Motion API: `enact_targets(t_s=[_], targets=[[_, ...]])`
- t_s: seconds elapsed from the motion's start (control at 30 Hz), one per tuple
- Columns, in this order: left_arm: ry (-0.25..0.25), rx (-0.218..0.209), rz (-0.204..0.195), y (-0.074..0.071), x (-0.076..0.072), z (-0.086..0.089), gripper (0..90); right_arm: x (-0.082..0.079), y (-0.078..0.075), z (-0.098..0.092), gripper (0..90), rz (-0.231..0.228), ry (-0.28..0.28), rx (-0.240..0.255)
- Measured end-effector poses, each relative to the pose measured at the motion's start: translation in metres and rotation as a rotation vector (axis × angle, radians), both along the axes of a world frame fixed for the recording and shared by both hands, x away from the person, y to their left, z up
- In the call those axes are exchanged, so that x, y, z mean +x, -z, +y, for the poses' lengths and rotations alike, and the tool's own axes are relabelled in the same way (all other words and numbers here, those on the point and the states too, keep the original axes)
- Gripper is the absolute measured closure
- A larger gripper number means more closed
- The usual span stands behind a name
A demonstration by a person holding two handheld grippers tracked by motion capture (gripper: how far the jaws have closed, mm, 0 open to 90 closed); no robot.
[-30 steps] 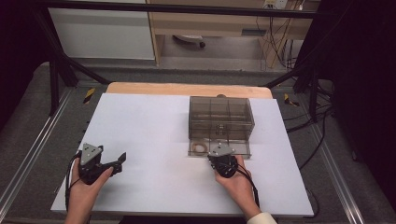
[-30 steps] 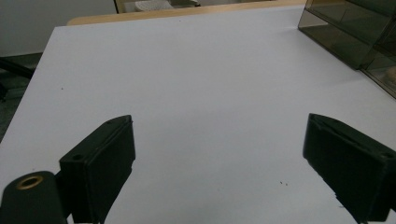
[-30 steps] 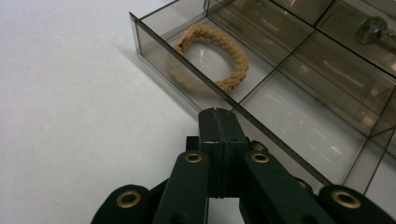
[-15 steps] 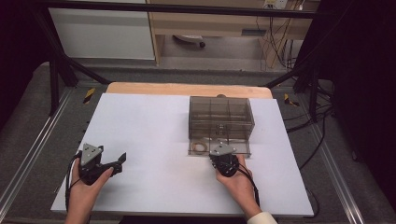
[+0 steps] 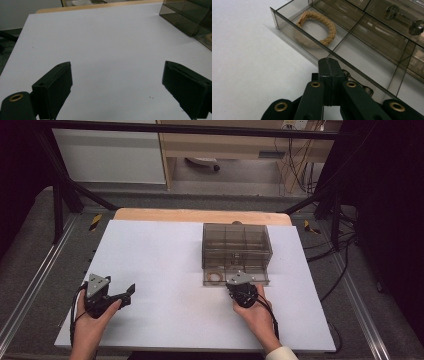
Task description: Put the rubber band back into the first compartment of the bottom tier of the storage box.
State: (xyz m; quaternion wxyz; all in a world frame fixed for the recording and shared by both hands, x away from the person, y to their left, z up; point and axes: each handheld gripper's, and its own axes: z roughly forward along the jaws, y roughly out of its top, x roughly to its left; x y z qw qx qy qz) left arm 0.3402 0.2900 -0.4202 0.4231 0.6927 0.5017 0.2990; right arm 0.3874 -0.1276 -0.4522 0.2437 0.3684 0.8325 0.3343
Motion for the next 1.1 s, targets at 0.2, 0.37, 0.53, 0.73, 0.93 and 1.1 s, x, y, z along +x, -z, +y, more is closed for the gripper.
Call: enact_targets(t_s=[0.2, 0.37, 0.53, 0.73, 0.93, 1.1], targets=[[-0.002, 0.000, 0.000, 0.000, 0.000, 0.000, 8.8, 0.004, 0.000, 0.000, 90.0, 0.002, 0.001, -0.001], [-0.001, 0.001, 0.000, 0.000, 0.000, 0.000, 8.8, 0.006, 0.000, 0.000, 90.0, 0.002, 0.007, 0.002], [-0.002, 0.001, 0.000, 0.000, 0.000, 0.000, 8.8, 0.008, -0.001, 0.000, 90.0, 0.006, 0.009, 0.001], [-0.002, 0.001, 0.000, 0.000, 0.000, 0.000, 8.8, 0.009, -0.001, 0.000, 90.0, 0.007, 0.012, 0.001], [-0.001, 0.001, 0.000, 0.000, 0.000, 0.000, 8.8, 0.010, -0.002, -0.001, 90.0, 0.006, 0.018, 0.004], [-0.002, 0.001, 0.000, 0.000, 0.000, 0.000, 8.8, 0.011, -0.002, -0.002, 90.0, 0.009, 0.022, 0.006]])
